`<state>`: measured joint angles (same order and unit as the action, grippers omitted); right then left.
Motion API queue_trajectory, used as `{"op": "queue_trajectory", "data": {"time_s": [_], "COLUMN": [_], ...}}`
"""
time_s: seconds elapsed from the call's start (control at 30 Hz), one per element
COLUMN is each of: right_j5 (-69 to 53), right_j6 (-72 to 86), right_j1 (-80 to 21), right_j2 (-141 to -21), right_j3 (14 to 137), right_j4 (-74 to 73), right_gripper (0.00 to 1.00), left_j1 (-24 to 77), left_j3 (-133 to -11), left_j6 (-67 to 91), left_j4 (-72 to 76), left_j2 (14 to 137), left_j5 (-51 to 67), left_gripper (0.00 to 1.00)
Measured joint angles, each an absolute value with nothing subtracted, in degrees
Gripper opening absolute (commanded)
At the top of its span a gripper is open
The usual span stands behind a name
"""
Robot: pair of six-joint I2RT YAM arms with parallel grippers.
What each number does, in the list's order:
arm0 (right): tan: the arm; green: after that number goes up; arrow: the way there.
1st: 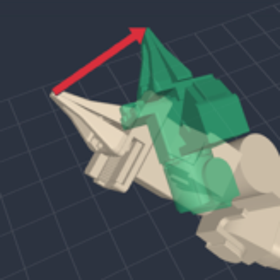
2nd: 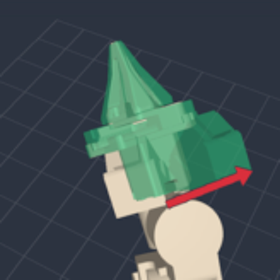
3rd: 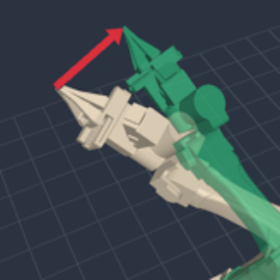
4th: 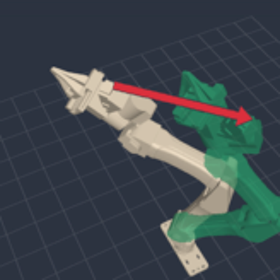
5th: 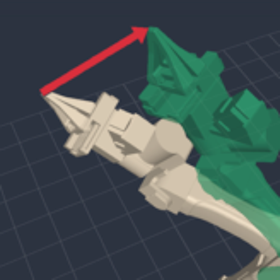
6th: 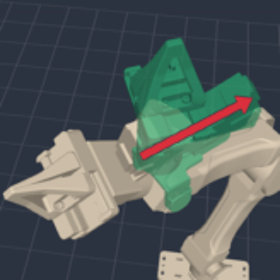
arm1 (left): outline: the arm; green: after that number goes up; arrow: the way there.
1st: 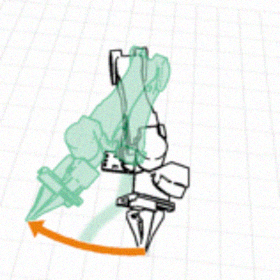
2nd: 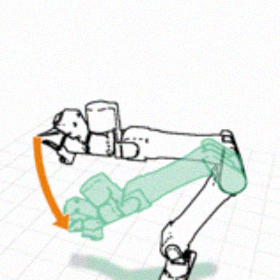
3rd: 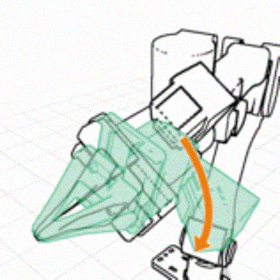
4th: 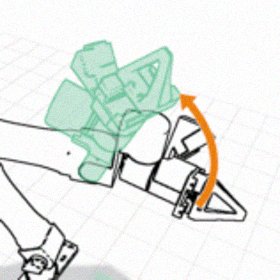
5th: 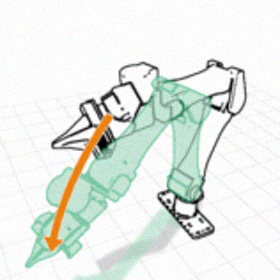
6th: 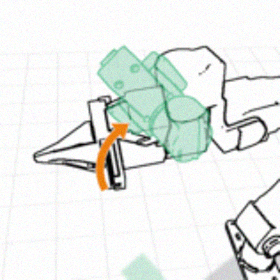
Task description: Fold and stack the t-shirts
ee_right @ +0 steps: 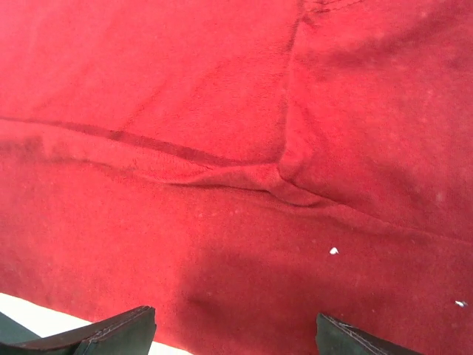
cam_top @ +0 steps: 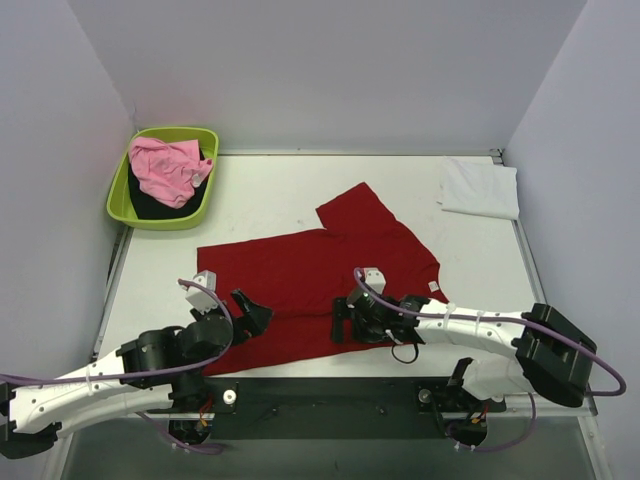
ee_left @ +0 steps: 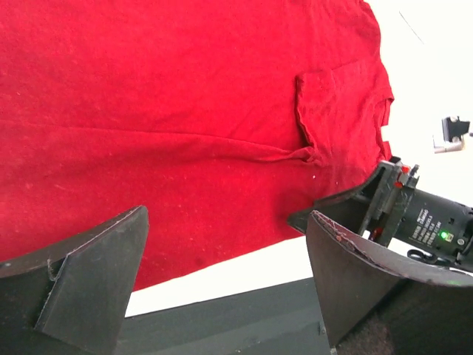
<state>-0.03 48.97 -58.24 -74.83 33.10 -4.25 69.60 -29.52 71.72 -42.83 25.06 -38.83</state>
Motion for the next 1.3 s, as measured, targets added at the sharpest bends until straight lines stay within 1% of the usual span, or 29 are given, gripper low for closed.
{"op": "queue_trajectory", "data": {"time_s": [0.17, 0.47, 0.67, 0.9, 1.1, 1.23, 1.3], "right_j5": [1.15, 8.19, 12.05, 13.41, 15.84, 21.28, 22.94], "right_j6": [50.98, 57.98, 61.84, 63.51, 63.26, 61.17, 59.46], "right_j1": [-59.44, -69.91, -74.81, -78.52, -80.23, -79.44, -76.77], "right_j2": [-71.75, -66.35, -66.32, -69.04, -69.71, -69.52, -68.60], "right_j3": [30.13, 26.83, 27.20, 30.68, 36.32, 41.50, 42.13], "right_j4": [-2.72, -6.13, -8.86, -13.93, -18.63, -22.98, -23.99], "right_gripper": [0.90, 0.90, 0.90, 0.90, 0.90, 0.90, 0.90], "left_j1": [69.63, 69.60, 69.60, 69.63, 69.63, 69.60, 69.63], "left_j3": [-29.78, -29.85, -29.87, -30.04, -30.15, -31.40, -32.32], "left_j6": [71.46, 71.44, 71.44, 71.31, 71.18, 70.74, 70.54], "left_j4": [-44.31, -45.32, -45.76, -46.04, -46.50, -47.18, -47.42], "left_j2": [24.29, 24.14, 24.14, 24.14, 24.12, 24.18, 24.32], "left_j5": [-39.68, -40.10, -40.10, -40.05, -40.01, -40.01, -40.05], "left_gripper": [0.97, 0.97, 0.97, 0.97, 0.97, 0.97, 0.97]}}
